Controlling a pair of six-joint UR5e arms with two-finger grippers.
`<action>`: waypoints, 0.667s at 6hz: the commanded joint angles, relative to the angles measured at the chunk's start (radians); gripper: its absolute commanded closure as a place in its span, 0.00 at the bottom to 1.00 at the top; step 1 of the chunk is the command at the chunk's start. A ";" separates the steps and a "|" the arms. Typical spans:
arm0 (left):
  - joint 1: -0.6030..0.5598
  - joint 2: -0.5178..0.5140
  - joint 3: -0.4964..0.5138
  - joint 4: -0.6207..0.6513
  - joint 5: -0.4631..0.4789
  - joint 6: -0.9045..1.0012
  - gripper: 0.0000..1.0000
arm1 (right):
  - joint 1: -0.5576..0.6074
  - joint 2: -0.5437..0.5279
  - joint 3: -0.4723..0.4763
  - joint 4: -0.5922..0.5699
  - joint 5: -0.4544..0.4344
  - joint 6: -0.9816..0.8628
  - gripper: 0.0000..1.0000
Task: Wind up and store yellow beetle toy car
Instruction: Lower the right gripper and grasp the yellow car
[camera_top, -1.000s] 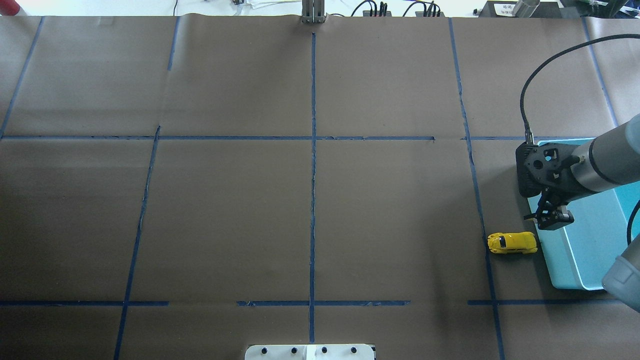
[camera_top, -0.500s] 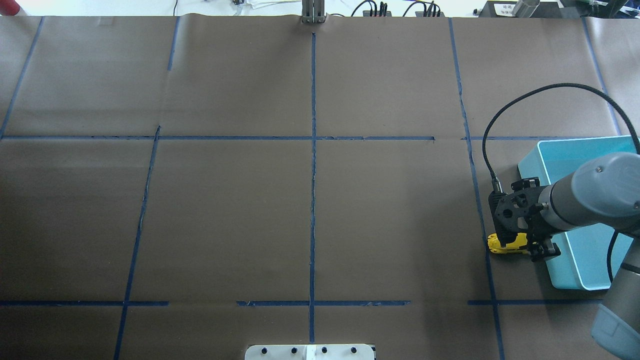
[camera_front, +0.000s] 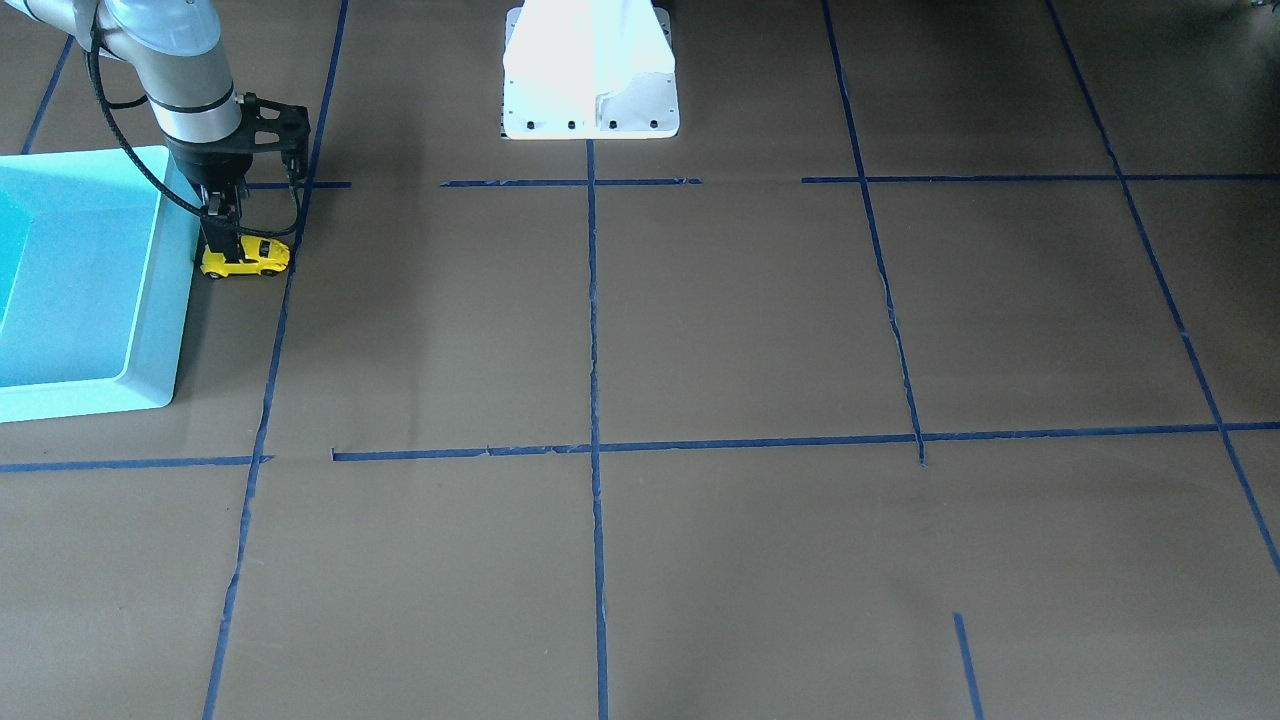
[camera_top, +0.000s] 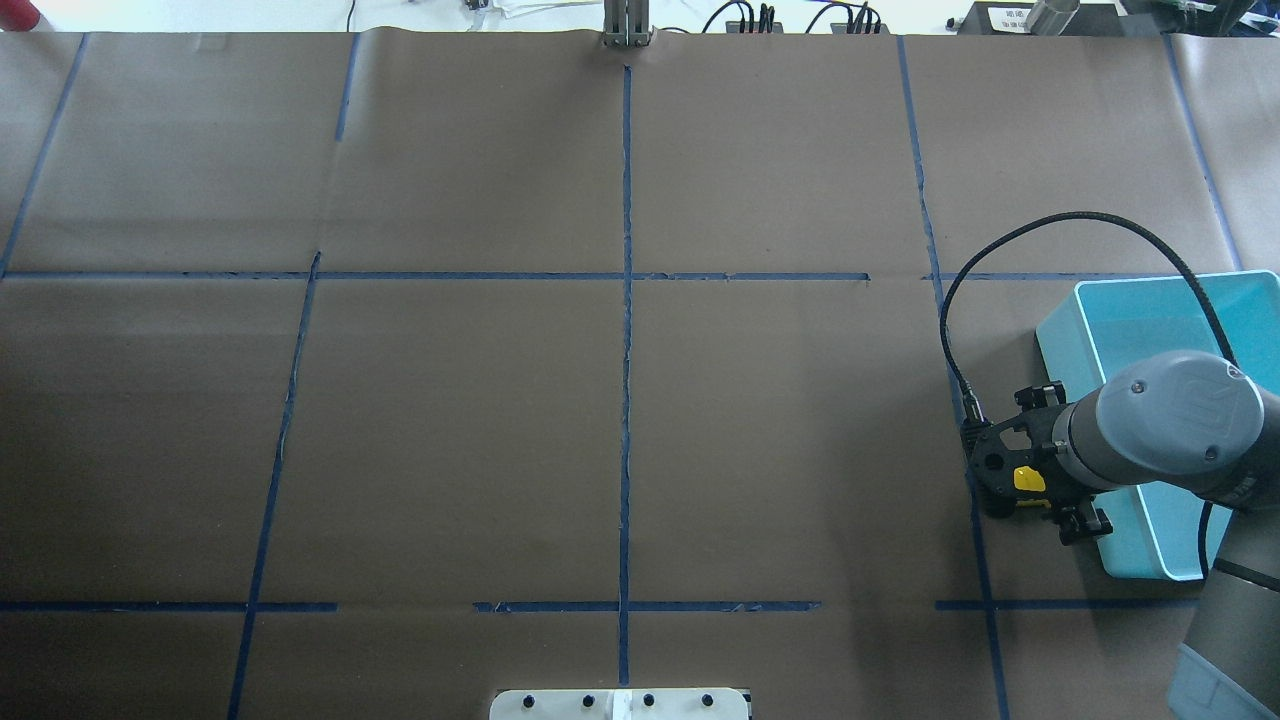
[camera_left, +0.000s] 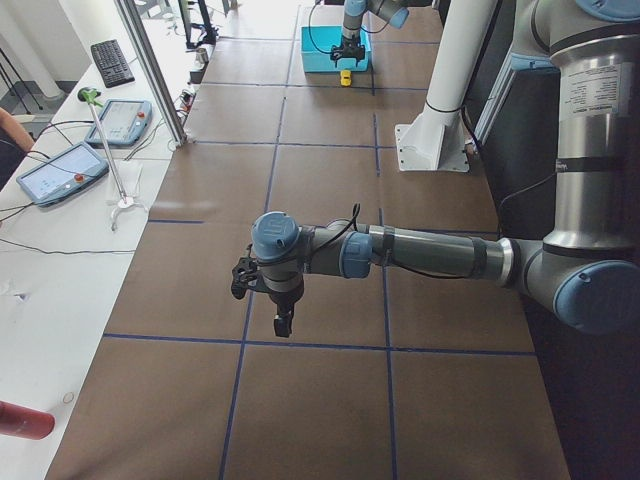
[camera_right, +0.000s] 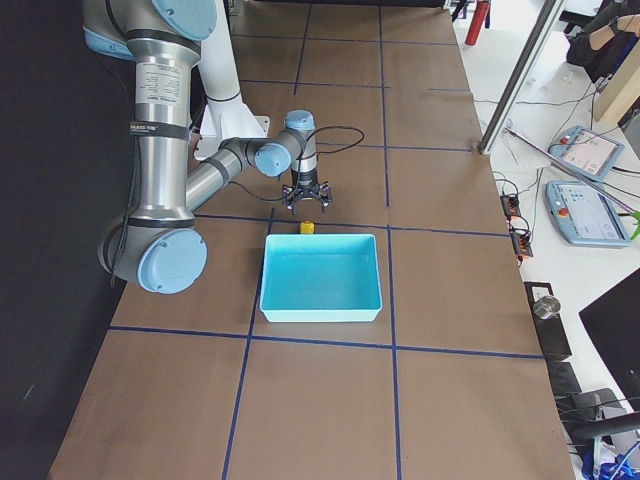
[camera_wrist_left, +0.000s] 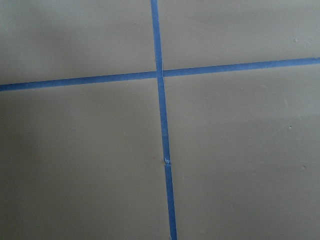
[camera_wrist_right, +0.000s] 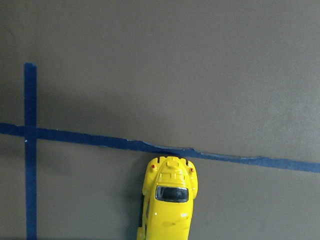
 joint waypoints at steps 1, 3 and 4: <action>-0.002 -0.001 0.000 0.000 -0.002 0.000 0.00 | -0.011 0.003 -0.031 0.000 -0.003 0.005 0.01; -0.002 0.001 0.000 0.000 -0.002 0.000 0.00 | -0.022 0.008 -0.060 0.000 -0.003 0.005 0.01; -0.002 0.001 0.000 0.000 -0.002 0.000 0.00 | -0.026 0.009 -0.068 0.000 -0.003 0.007 0.01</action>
